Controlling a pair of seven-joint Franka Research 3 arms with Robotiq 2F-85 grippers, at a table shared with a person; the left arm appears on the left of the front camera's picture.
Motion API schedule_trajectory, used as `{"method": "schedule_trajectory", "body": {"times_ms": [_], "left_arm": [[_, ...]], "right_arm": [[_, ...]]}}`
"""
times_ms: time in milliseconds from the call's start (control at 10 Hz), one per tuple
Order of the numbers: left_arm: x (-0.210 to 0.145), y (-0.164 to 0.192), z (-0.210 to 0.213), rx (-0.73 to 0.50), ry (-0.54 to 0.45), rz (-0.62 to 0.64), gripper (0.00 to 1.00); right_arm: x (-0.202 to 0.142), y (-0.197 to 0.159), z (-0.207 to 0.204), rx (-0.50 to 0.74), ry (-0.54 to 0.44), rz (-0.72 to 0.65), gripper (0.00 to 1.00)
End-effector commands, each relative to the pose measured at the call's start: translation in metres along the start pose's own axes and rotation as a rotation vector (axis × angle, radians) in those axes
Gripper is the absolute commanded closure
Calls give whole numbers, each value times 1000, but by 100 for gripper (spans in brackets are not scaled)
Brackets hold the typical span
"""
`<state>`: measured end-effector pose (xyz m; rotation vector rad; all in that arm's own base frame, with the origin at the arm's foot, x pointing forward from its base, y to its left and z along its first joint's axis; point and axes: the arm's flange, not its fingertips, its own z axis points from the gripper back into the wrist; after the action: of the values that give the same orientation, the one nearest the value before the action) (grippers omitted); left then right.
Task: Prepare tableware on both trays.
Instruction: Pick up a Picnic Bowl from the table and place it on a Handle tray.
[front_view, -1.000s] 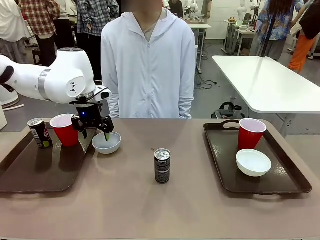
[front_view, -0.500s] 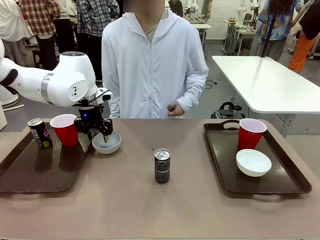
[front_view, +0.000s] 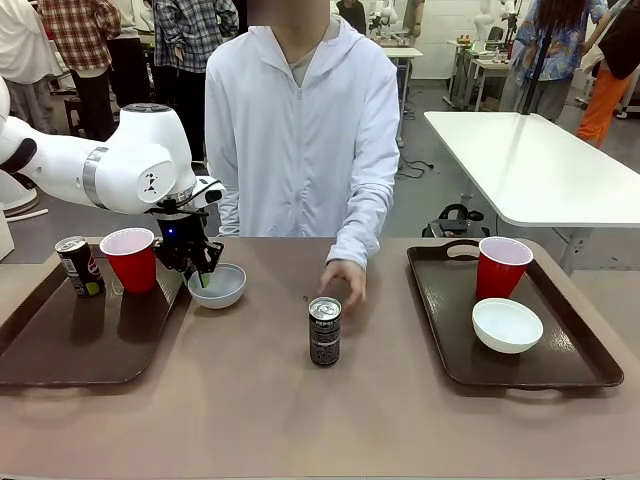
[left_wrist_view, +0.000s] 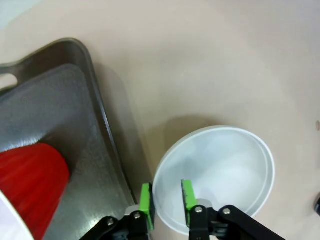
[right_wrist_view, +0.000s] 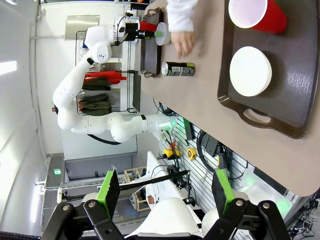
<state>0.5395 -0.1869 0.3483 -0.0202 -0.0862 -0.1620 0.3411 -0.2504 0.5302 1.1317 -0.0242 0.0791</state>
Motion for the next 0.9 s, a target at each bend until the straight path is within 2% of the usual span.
{"method": "schedule_trajectory", "body": {"times_ms": [0, 100, 200, 300, 600, 800], "left_arm": [[2, 1, 3, -2, 4, -17, 77], [1, 1, 6, -3, 9, -21, 100], [-2, 1, 9, 7, 11, -30, 94], [-5, 1, 12, 12, 16, -42, 100], [-31, 1, 42, 28, 76, -72, 100], [-64, 4, 80, 25, 107, -93, 100]], "right_arm": [[-5, -3, -4, -11, -1, 2, 4], [-5, -3, -4, -11, -1, 2, 4], [-5, -3, -4, -11, -1, 2, 4], [-5, -3, -4, -11, -1, 2, 4], [-5, -3, -4, -11, -1, 2, 4], [-5, -3, -4, -11, -1, 2, 4]]}}
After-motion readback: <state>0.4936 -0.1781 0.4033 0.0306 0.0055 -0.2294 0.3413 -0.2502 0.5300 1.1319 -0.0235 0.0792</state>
